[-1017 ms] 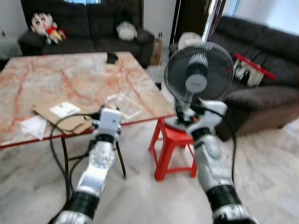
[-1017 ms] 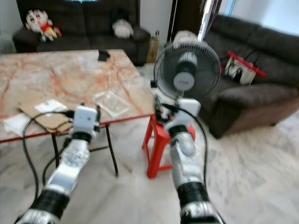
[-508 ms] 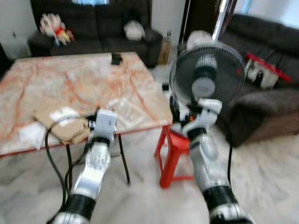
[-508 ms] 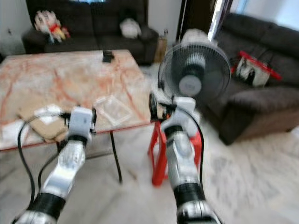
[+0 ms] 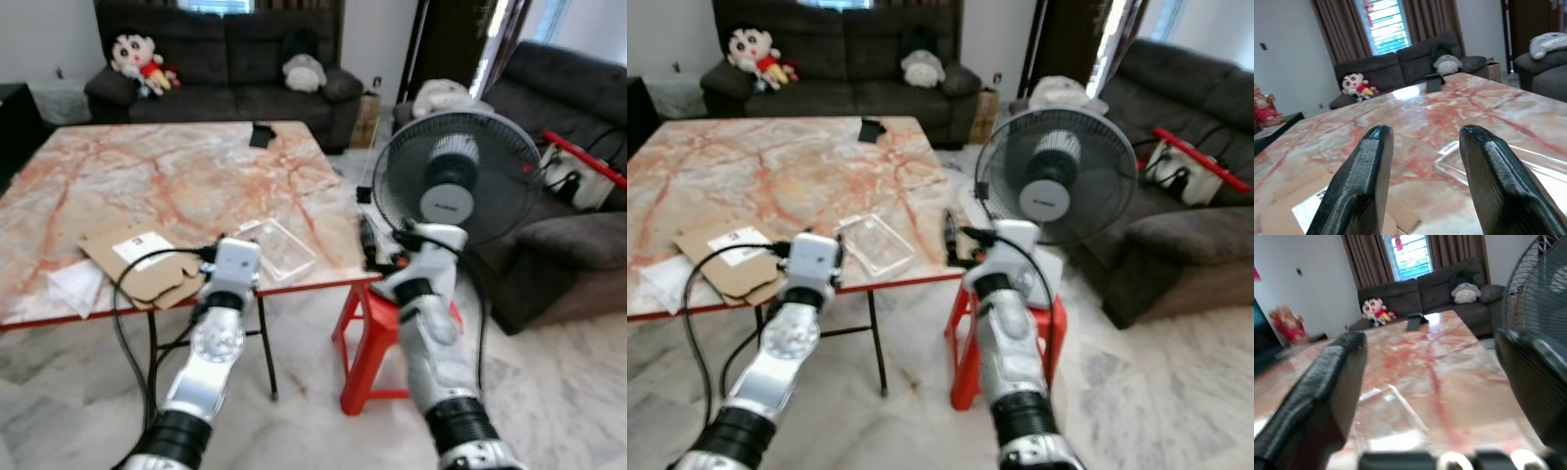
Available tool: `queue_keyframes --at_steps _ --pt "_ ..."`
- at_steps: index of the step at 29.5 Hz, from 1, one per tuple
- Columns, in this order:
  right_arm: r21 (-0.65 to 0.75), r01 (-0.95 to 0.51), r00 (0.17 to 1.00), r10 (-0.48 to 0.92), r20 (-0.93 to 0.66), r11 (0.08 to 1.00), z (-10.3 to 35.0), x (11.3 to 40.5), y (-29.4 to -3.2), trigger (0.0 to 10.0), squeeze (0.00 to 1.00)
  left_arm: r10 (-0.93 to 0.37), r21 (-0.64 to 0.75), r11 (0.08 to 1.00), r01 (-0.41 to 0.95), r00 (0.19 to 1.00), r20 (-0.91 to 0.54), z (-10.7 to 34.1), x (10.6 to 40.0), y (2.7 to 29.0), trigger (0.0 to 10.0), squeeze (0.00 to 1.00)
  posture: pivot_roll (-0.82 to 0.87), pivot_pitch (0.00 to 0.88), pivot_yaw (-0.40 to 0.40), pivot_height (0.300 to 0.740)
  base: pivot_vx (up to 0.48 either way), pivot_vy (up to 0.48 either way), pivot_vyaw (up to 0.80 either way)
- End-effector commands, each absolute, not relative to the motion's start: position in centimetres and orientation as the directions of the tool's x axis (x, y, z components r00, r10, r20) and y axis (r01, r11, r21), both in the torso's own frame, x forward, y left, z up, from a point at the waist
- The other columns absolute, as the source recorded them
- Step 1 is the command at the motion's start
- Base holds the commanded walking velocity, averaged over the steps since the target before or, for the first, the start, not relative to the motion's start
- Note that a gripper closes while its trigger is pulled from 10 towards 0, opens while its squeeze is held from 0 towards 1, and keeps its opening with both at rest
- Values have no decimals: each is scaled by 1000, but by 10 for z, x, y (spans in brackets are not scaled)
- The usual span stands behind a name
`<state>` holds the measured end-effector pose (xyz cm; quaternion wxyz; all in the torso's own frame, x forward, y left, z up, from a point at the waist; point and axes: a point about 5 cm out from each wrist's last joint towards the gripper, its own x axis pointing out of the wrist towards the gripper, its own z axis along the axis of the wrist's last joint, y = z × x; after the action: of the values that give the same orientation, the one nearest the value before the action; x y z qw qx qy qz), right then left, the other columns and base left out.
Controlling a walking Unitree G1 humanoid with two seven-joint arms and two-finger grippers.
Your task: Picking trash to rubbish bin
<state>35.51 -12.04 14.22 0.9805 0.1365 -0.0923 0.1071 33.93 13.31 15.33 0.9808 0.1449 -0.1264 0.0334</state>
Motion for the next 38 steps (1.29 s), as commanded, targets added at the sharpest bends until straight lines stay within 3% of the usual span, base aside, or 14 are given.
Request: queue_keyframes --at_steps 1,13,27,38 --pt "259 -109 991 85 103 960 111 346 -152 10000 0 9 270 959 -89 959 285 162 340 125 10000 0 -58 0 -45 740 326 0 0" --pt "221 -2 1000 4 -8 975 68 319 -179 10000 0 40 270 955 -122 956 292 164 341 136 10000 0 -73 13 -43 740 327 0 0" --pt "212 -73 996 58 74 974 89 330 -162 10000 0 84 239 963 -121 983 162 125 331 141 10000 0 -79 24 -44 740 327 0 0" --pt "217 -100 991 78 109 971 100 336 -156 10000 0 111 236 960 -153 977 181 128 321 147 10000 0 -71 22 -51 740 320 0 0"
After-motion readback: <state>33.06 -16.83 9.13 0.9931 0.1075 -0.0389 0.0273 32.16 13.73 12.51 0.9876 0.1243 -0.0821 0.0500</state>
